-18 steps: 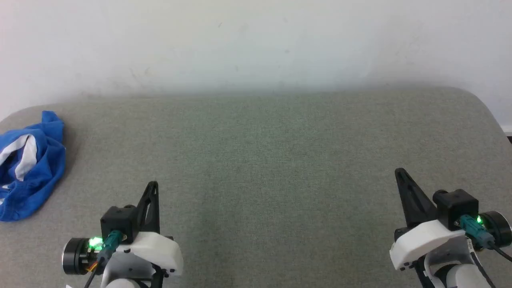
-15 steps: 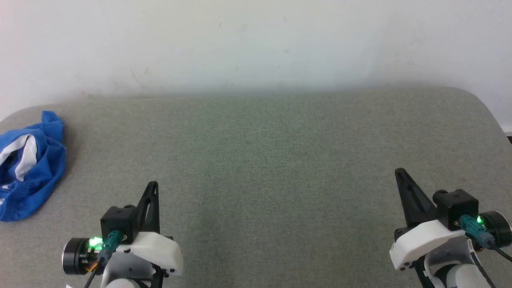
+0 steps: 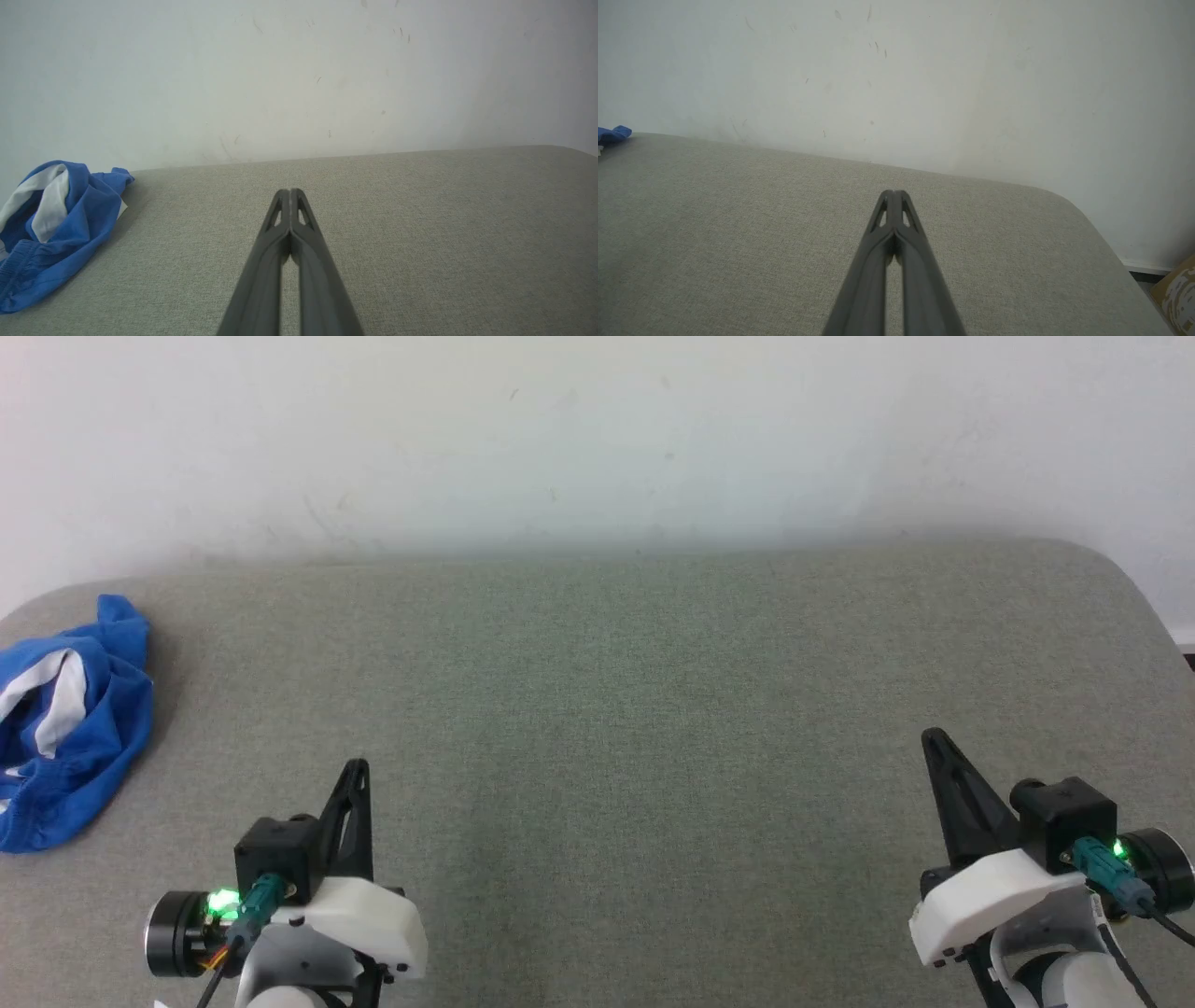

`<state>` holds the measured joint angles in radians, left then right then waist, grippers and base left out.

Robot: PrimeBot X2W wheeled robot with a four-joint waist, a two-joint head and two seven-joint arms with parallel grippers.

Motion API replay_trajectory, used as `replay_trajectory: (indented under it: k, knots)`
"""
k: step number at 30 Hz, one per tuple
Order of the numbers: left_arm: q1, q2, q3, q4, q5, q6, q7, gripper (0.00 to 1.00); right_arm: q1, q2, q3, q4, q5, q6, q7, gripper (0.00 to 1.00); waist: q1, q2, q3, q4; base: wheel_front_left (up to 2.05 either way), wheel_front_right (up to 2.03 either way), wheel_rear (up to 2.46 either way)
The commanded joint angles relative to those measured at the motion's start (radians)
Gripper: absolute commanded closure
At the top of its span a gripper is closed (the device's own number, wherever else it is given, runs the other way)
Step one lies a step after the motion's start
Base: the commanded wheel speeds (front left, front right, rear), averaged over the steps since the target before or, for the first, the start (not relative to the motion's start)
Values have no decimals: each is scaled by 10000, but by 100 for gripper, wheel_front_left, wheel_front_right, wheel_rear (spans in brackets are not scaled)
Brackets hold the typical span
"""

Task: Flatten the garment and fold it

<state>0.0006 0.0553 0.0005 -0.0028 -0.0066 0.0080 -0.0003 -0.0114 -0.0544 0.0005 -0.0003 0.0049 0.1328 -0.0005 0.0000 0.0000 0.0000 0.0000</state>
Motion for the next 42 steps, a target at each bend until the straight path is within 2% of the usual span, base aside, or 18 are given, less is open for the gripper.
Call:
replay_trajectory:
  k: [1, 14, 15, 30, 42]
  knots:
    - [-6, -51, -5, 28, 66, -80, 3, 100, 114, 42, -5, 3, -49, -21, 5, 100, 0, 0, 0, 0, 0, 0, 0]
    - [-6, -51, -5, 28, 66, -80, 3, 100, 114, 42, -5, 3, -49, -21, 5, 100, 0, 0, 0, 0, 0, 0, 0]
    - [0, 2, 0, 0, 0, 4, 0, 0, -1, -2, 0, 0, 0, 0, 0, 0, 0, 0, 0, 0, 0, 0, 0]
    - [-32, 12, -126, -57, 15, 386, -279, 0, 8, -2, -255, -135, 231, -2, -279, 0, 0, 0, 57, 67, 0, 0, 0]
    - [-83, 48, -260, -135, -6, 679, -509, 0, 9, 2, -403, -326, 306, -4, -509, 0, 0, 0, 162, 448, 0, 0, 0]
